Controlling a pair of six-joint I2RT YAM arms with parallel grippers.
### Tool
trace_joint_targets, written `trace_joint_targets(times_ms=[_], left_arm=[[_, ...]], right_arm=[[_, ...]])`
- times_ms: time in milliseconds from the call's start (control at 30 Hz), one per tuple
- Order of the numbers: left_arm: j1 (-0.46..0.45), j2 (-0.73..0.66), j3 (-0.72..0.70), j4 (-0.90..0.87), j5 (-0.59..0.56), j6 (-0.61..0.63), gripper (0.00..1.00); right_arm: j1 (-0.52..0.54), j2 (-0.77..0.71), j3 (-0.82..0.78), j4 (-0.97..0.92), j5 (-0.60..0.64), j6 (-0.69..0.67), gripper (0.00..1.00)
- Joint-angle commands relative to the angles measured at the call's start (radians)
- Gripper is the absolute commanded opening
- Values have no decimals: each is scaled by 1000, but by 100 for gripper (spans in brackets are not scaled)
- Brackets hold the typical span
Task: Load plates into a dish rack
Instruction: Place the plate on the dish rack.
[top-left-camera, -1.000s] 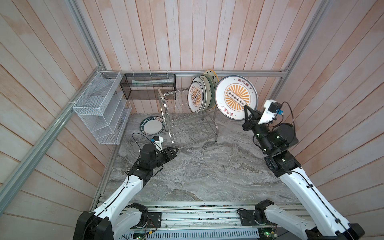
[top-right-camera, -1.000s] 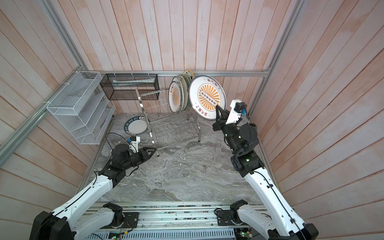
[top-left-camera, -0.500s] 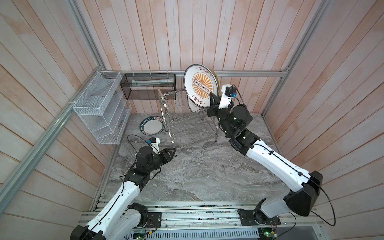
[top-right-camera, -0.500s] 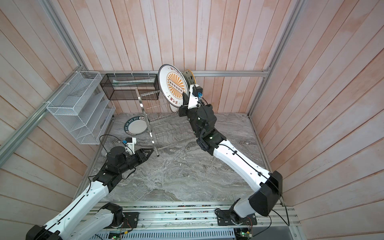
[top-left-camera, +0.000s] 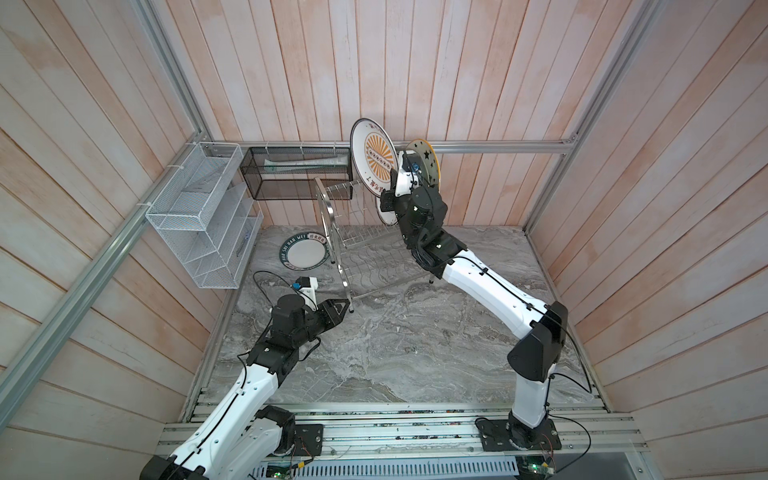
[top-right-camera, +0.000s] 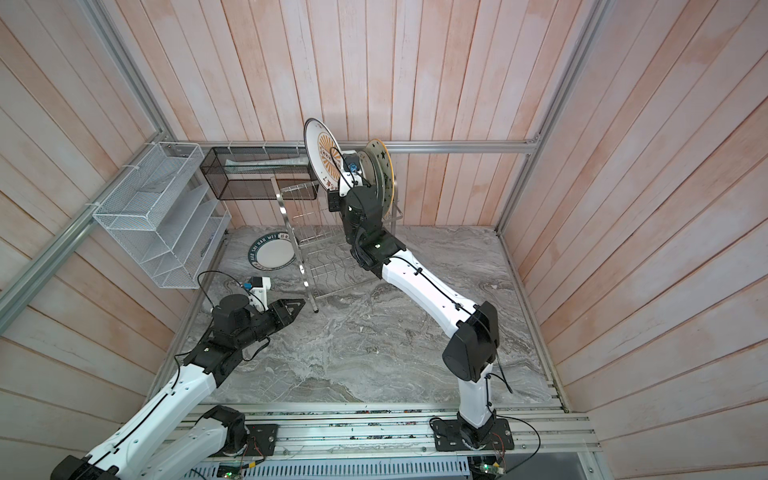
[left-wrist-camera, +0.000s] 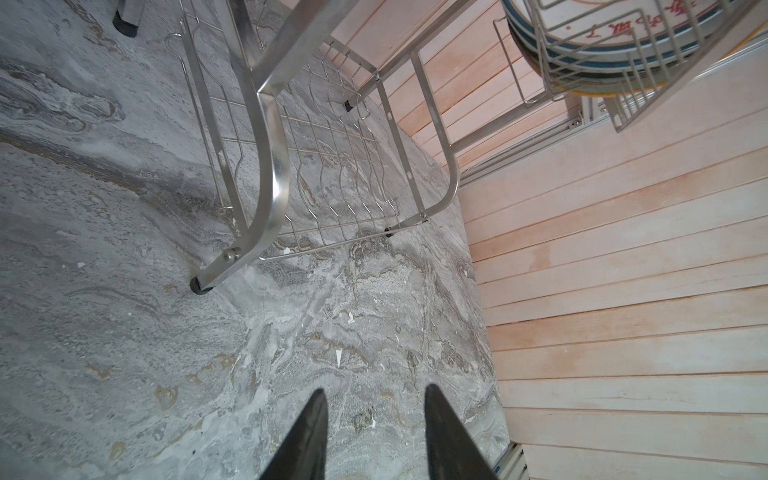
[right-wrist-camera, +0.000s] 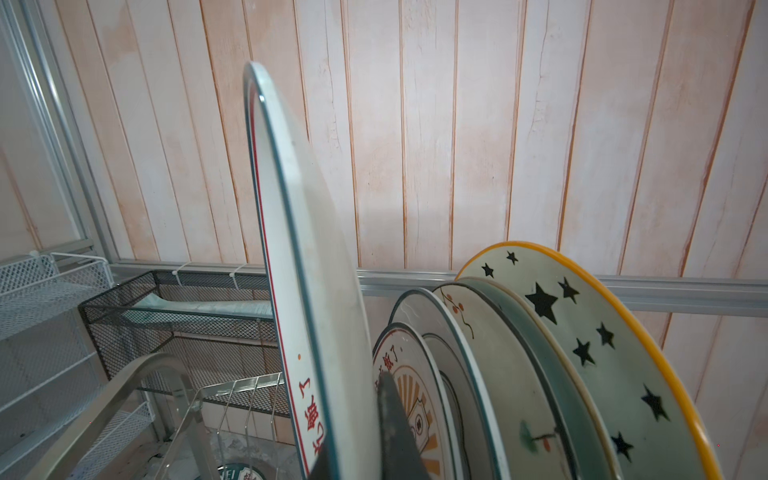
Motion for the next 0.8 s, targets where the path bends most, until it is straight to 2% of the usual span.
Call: trace_joint_targets(times_ms=[0, 167, 767], left_arm=[[8, -6, -18, -7, 6, 22, 40], [17, -6, -18, -18, 4, 28, 40], [33, -10, -38, -8, 17, 19, 40]], right_arm=[[7, 54, 117, -44, 68, -30, 0], [7, 120, 202, -119, 85, -11, 0], [5, 127, 175, -209, 127, 52, 0]])
